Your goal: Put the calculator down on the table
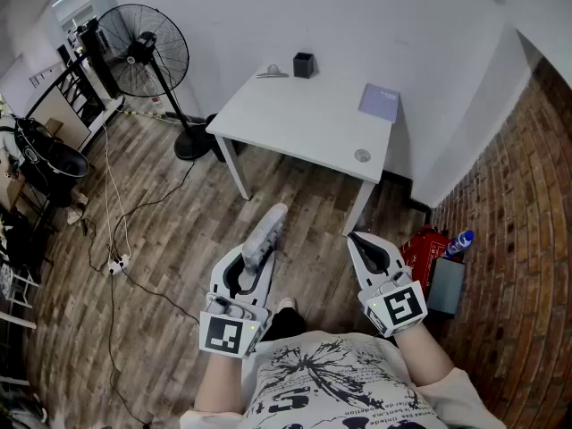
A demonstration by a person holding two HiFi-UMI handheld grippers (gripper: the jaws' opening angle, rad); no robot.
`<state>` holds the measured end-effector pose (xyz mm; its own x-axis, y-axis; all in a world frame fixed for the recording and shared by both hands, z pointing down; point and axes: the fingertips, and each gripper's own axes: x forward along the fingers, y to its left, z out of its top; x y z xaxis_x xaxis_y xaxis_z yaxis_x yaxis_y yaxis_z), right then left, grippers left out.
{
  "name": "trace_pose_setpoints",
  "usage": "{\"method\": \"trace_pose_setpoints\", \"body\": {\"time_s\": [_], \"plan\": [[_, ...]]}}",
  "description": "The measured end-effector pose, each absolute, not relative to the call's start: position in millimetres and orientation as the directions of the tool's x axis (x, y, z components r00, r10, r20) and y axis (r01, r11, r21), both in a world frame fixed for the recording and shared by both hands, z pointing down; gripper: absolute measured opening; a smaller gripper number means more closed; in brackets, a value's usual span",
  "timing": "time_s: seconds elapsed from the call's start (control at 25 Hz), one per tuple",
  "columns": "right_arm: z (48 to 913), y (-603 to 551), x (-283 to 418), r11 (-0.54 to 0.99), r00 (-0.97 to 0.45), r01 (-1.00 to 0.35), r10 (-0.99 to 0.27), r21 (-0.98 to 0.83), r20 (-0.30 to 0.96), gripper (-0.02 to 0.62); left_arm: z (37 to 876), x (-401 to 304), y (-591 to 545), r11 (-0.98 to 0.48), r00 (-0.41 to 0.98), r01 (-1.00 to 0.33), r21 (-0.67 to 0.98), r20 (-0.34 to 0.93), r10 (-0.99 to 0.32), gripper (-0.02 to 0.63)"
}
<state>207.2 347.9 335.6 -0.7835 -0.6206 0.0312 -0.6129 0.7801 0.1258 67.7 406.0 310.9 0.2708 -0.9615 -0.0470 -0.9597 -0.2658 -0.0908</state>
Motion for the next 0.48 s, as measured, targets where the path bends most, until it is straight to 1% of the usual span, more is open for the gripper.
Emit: {"method": "trace_pose_setpoints", "body": {"time_s": [0.08, 0.2, 0.32, 0.48], "plan": [[334, 347, 208, 0.781, -0.784, -0.612, -0.620, 0.125, 0.030, 0.012, 306, 68, 403, -0.256, 0.260, -0.964, -0.066, -0.070, -0.963, 0.141], [333, 345, 211, 0.780, -0.783, -0.614, -0.621, 0.123, 0.030, 0.012, 310, 69, 402, -0.256, 0.261, -0.963, -0.088, -0.048, -0.964, 0.141], [335, 345, 217, 0.778, -0.781, -0.617, -0.624, 0.114, 0.028, 0.013, 309, 74, 401, -0.245, 0.248, -0.968, -0.057, -0.066, -0.966, 0.141], [339, 342, 223, 0.774, -0.776, -0.625, -0.630, 0.100, 0.035, 0.014, 313, 80, 399, -0.248, 0.252, -0.967, -0.062, -0.050, -0.967, 0.141]]}}
